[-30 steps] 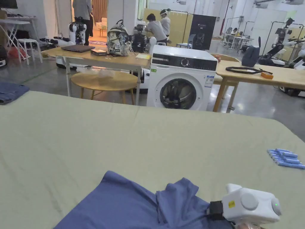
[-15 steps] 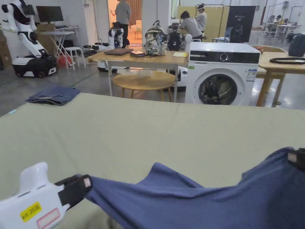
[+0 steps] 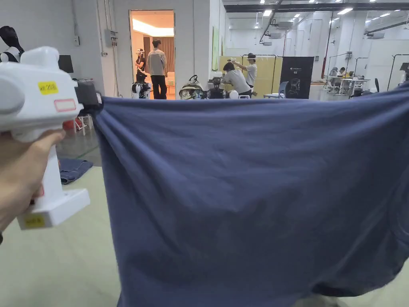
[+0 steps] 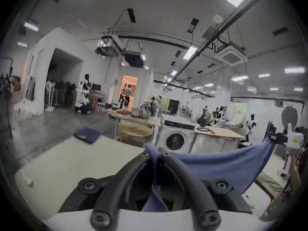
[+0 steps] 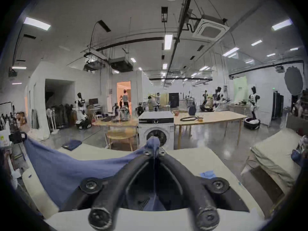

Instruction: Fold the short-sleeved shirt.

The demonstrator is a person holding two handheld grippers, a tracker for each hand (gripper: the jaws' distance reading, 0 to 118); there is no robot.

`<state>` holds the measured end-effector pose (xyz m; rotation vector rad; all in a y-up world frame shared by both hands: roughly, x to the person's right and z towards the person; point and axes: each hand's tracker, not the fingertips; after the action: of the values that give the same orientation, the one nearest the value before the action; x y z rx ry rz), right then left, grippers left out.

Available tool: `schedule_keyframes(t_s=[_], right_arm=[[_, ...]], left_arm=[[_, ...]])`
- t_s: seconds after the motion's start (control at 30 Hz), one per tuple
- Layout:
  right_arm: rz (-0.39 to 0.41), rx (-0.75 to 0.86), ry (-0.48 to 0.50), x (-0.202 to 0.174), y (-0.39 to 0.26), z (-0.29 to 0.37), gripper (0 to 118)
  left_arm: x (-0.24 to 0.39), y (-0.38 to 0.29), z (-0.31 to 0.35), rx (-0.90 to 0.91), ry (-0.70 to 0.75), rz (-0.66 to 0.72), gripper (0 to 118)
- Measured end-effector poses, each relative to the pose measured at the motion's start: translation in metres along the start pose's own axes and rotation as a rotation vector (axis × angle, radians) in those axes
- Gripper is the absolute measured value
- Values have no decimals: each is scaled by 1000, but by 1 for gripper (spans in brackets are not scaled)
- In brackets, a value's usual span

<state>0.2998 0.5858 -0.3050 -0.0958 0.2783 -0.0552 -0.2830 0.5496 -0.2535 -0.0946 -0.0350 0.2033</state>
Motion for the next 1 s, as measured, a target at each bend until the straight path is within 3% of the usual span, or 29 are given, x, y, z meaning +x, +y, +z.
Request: schedule_keyframes(t_s=[0.07, 0.1, 0.13, 0.2, 0.23, 0.3, 0.47, 0.6, 0.63, 0.67, 0.8, 1.0], right_arm=[[25, -3, -59, 1, 13, -19, 0], [4, -50, -334, 8, 17, -22, 0], [11, -51, -354, 9, 22, -32, 0], [-7, -59, -355, 15, 30, -48, 0], [13, -9, -242, 6, 34, -57, 0], [-14, 2, -229, 8, 41, -66, 0], [26, -9, -271, 3, 58, -91, 0], [21, 29, -235, 4, 54, -85, 0], [16, -7, -348, 6, 68, -108, 0], [25, -2, -348, 6, 68, -110, 0], [24, -13, -333, 11, 51, -139, 0], [-49, -155, -296, 18, -44, -134, 0]], left_arm=[[8, 16, -15, -6, 10, -21, 0], [12, 24, -22, -9, 24, -32, 0], [2, 34, -40, -2, 32, -35, 0], [4, 48, -55, 4, 42, -38, 0], [6, 53, -61, 2, 55, -42, 0], [8, 60, -67, 1, 67, -67, 0], [13, 76, -85, 1, 106, -133, 0], [8, 85, -105, 21, 124, -132, 0], [6, 85, -110, 20, 128, -135, 0], [6, 82, -112, 20, 131, -139, 0], [1, 52, -130, -27, 111, -130, 0], [-16, -55, -148, -196, 70, -94, 0]])
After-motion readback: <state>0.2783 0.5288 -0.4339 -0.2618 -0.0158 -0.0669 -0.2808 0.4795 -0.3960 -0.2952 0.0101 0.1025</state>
